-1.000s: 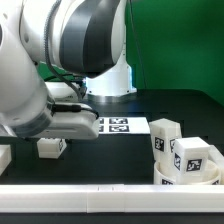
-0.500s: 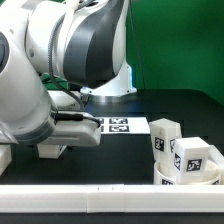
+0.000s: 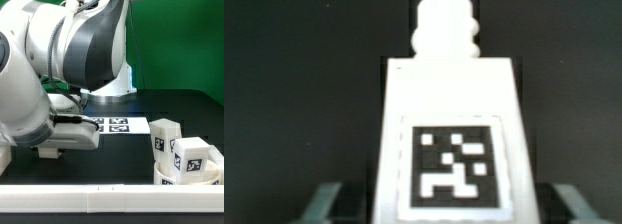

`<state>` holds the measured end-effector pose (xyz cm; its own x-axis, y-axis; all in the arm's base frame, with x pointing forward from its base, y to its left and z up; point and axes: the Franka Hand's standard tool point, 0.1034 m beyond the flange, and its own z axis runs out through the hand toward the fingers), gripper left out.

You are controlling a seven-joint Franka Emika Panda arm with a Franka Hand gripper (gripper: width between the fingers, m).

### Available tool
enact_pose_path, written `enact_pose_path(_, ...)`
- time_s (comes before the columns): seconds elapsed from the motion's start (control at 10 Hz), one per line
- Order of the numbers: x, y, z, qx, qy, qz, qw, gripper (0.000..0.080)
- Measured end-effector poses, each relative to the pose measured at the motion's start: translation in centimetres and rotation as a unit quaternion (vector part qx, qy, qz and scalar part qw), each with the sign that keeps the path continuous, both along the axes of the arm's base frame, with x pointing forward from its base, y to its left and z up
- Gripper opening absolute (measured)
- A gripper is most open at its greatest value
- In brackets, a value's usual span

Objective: Assemble stool

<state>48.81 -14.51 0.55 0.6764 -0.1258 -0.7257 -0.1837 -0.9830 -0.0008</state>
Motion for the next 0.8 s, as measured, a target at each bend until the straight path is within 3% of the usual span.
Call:
enact_pose_path(0.2,0.1,0.0,0.1,0.0,-0.001,0.0,1.0,0.0335)
enact_pose_path(0.3,0.6,0.3,0.8,0.0,-0.005,0.004,1.0,0.0335)
enact_pose_path(0.5,2.7,3.2,4.9,-0.012,-0.016,0.011,1.0,0.0335)
enact_pose_path(0.7,5.7,7.8,10.2,-0.045,-0.017,-0.017,0.999,0.0337)
enact_pose_path(0.8,6.6,9.1,11.5,-0.061,-0.016,-0.031,0.998,0.0337)
